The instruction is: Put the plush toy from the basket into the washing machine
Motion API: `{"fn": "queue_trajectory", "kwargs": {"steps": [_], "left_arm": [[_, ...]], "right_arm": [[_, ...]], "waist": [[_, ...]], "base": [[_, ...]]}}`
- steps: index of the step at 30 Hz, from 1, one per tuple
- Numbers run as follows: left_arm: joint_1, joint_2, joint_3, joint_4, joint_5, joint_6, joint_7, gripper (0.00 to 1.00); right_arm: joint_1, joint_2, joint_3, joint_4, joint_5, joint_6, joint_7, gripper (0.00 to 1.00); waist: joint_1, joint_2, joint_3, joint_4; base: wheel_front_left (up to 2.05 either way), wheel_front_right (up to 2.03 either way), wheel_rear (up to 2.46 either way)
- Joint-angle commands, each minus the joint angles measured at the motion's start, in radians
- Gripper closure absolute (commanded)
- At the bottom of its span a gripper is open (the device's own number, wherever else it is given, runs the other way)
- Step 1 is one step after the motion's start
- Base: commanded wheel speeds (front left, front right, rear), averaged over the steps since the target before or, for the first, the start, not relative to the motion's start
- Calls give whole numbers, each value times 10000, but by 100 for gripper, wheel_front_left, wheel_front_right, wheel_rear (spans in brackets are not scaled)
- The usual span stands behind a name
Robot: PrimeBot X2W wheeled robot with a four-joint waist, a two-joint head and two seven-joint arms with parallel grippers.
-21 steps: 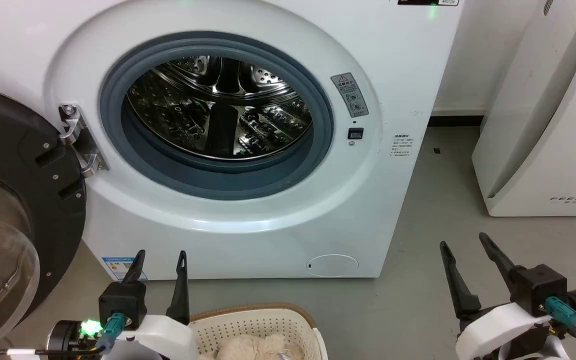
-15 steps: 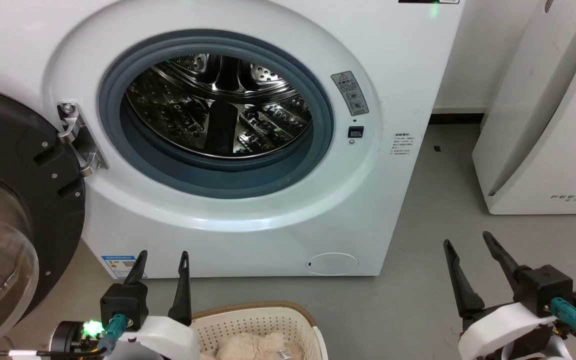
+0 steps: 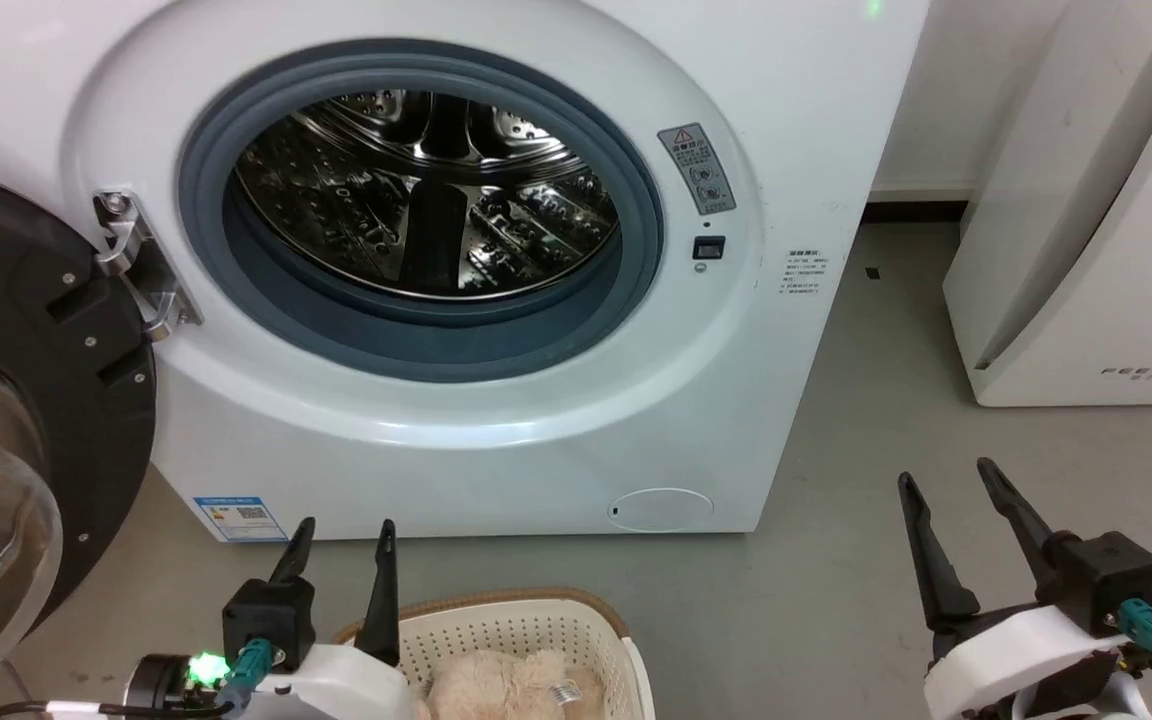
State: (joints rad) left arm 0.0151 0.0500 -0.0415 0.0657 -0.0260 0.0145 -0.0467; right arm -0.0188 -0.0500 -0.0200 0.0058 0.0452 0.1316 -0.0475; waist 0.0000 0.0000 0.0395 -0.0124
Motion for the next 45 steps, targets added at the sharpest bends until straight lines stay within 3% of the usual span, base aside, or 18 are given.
{"fn": "queue_trajectory", "kwargs": {"steps": [1, 22, 45], "left_arm": [[-156, 1, -44, 132, -66, 27, -112, 0], [-1231, 114, -518, 2302, -114, -145, -552, 0], [-3598, 694, -1340, 6124, -115, -568, -494, 0]], "right_arm": [[-9, -1, -40, -25, 127, -2, -115, 0], [-331, -1, -193, -235, 355, -4, -552, 0], [-870, -1, -247, -456, 934, -5, -1030, 0]], "waist": [[0, 0, 65, -17], [0, 0, 1307, -340], [0, 0, 3480, -1019]], "base": [[0, 0, 0], [0, 0, 0], [0, 0, 0]]}}
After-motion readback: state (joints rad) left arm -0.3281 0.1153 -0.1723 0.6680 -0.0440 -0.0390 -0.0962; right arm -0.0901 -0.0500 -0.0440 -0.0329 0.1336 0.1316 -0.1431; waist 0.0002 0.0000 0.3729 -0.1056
